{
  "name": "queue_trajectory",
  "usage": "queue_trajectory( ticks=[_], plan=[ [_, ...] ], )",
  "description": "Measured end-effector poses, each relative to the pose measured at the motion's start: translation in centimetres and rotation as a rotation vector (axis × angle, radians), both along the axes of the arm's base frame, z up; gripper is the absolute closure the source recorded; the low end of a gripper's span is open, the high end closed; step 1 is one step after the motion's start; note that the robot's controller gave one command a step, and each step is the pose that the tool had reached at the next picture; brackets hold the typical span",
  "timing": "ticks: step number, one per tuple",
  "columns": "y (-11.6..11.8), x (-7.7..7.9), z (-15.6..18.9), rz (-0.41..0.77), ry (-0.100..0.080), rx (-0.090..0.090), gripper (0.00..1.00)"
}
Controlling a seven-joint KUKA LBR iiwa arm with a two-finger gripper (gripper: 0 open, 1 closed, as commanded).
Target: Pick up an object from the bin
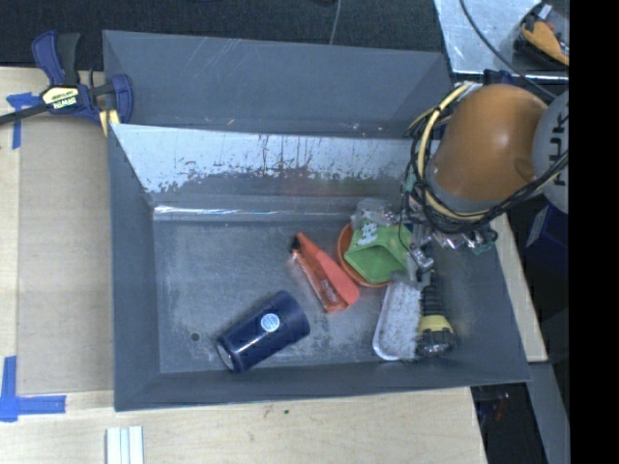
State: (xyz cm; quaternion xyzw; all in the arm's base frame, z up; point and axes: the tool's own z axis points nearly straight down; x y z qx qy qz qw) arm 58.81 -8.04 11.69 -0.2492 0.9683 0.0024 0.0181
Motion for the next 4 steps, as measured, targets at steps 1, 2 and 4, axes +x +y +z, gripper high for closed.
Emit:
queue_trajectory(
  ticks=[1,2,4],
  plan=[
    [-1.1,3.0,-2.4,-0.439,0.001,0.035,0.0],
    [-1.1,3.1,-2.3,-0.419,-0.002,0.032,1.0],
    [-0.8,3.2,-1.1,-0.416,-0.011,0.037,1.0]
  ],
)
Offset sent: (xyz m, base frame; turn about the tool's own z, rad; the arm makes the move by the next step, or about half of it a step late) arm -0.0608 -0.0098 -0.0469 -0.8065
